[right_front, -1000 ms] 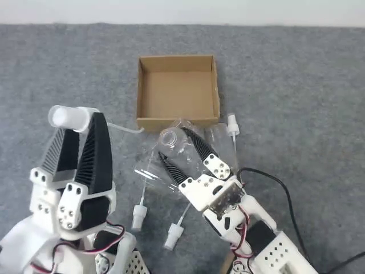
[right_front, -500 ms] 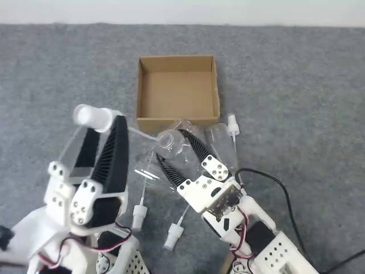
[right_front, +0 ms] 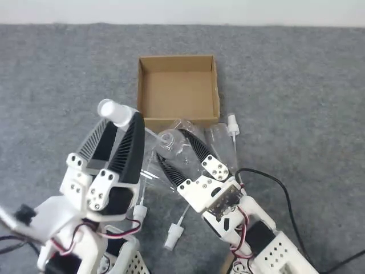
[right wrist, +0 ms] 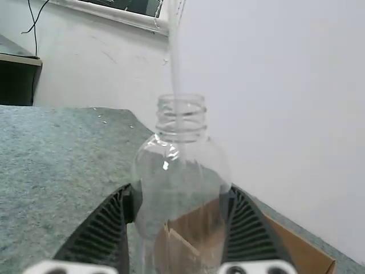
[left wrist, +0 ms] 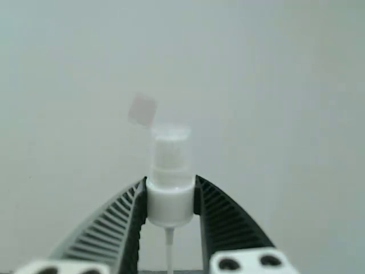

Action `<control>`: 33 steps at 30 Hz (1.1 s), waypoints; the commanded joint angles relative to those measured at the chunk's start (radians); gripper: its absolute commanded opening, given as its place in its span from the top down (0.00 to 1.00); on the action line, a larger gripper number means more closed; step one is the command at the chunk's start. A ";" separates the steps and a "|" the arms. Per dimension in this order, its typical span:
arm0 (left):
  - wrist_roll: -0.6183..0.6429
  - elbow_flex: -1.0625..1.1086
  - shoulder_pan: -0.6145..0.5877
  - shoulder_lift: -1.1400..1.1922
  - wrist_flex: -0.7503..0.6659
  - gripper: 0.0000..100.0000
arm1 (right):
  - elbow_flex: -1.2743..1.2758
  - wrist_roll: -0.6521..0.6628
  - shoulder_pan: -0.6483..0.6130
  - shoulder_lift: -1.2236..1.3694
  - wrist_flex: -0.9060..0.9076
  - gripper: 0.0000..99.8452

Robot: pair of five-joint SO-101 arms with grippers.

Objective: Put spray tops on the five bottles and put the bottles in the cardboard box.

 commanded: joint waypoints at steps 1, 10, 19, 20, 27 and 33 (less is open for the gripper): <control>-0.009 0.016 0.011 -0.021 0.009 0.99 | 0.020 0.014 -0.005 -0.021 0.002 0.99; -0.110 0.094 0.120 -0.021 0.011 0.98 | 0.020 0.014 -0.005 -0.021 0.004 0.99; -0.167 0.041 0.114 -0.021 0.150 0.88 | 0.020 0.014 -0.005 -0.022 0.027 0.99; -0.167 0.024 0.114 -0.021 0.167 0.88 | 0.020 0.014 -0.005 -0.022 0.035 0.99; -0.184 -0.019 0.083 -0.021 0.189 0.88 | 0.020 0.014 -0.005 -0.022 0.042 0.99; -0.193 -0.019 0.060 -0.021 0.219 0.80 | 0.020 0.014 -0.005 -0.022 0.044 0.99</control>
